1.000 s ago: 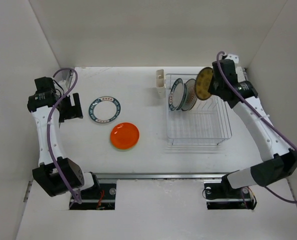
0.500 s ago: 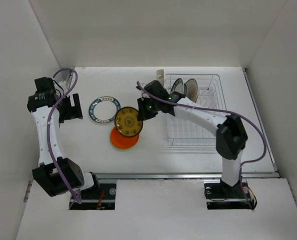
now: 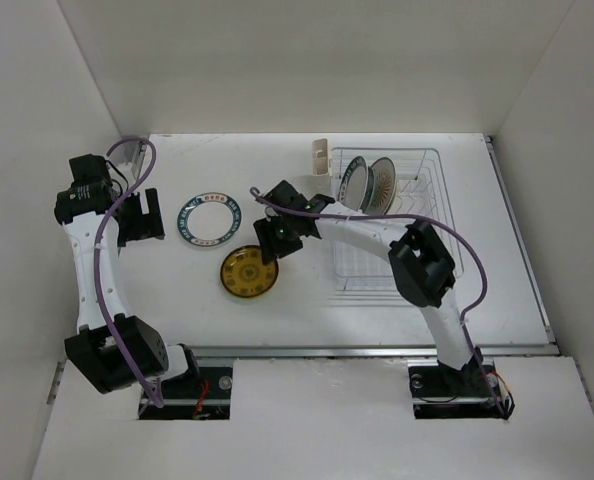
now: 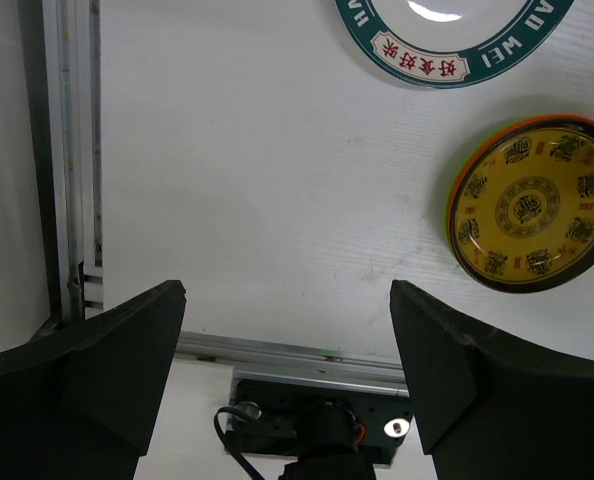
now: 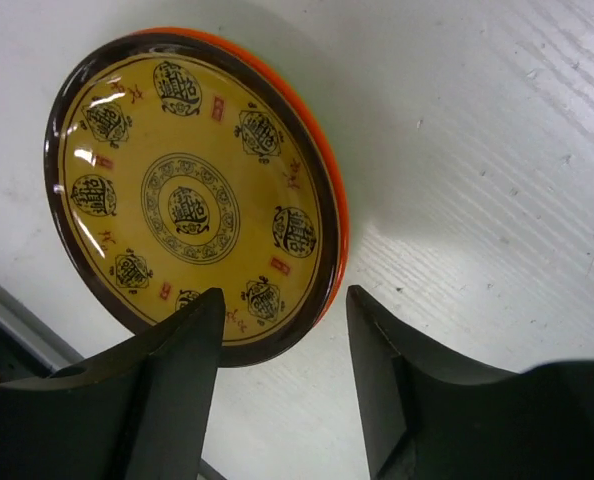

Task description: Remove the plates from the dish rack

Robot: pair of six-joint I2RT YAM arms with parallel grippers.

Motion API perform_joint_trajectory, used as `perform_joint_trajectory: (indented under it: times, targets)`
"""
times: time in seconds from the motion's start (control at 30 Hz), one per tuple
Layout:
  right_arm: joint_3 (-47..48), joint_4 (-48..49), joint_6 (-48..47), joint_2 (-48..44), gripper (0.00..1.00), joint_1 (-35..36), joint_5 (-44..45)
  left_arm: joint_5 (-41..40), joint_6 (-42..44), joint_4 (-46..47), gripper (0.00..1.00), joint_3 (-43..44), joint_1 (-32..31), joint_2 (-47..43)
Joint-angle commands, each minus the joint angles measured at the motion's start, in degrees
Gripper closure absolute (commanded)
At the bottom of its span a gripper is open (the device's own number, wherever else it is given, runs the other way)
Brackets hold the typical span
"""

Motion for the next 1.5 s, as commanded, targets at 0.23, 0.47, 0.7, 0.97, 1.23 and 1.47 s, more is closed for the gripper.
perform_joint_trajectory:
  times: [0.23,0.47,0.7,0.97,1.23,1.47]
  targets:
    - [1.76,-3.32,-0.37,-4.22,0.41,3.34,10.62,0.24,0.97,-1.27,0.19,1.87,-0.08,-0.40]
    - [-1.74,-2.00,2.53,-21.35,0.16,1.68,18.79,0.24,0.97,-1.27,0.19,1.08,-0.08,-0.93]
    - [-8.95,-2.52,7.02,-39.28,0.06,-14.56,26.24,1.29,0.44,-1.27,0.19,1.08,-0.08,-0.40]
    - [-10.37,-7.28,7.55,-37.90,0.23,-31.98,24.26,1.29,0.44,-1.27,0.19,1.08,-0.08,-0.40]
    - [-13.88,-2.01,8.69,-31.66,0.29,-40.16,16.08,1.29,0.44,-2.32,0.19,2.93,-0.08,0.13]
    - [-16.51,2.04,8.69,-27.61,0.34,-40.78,13.61,0.76,0.97,-2.33,0.19,2.93,-0.08,0.13]
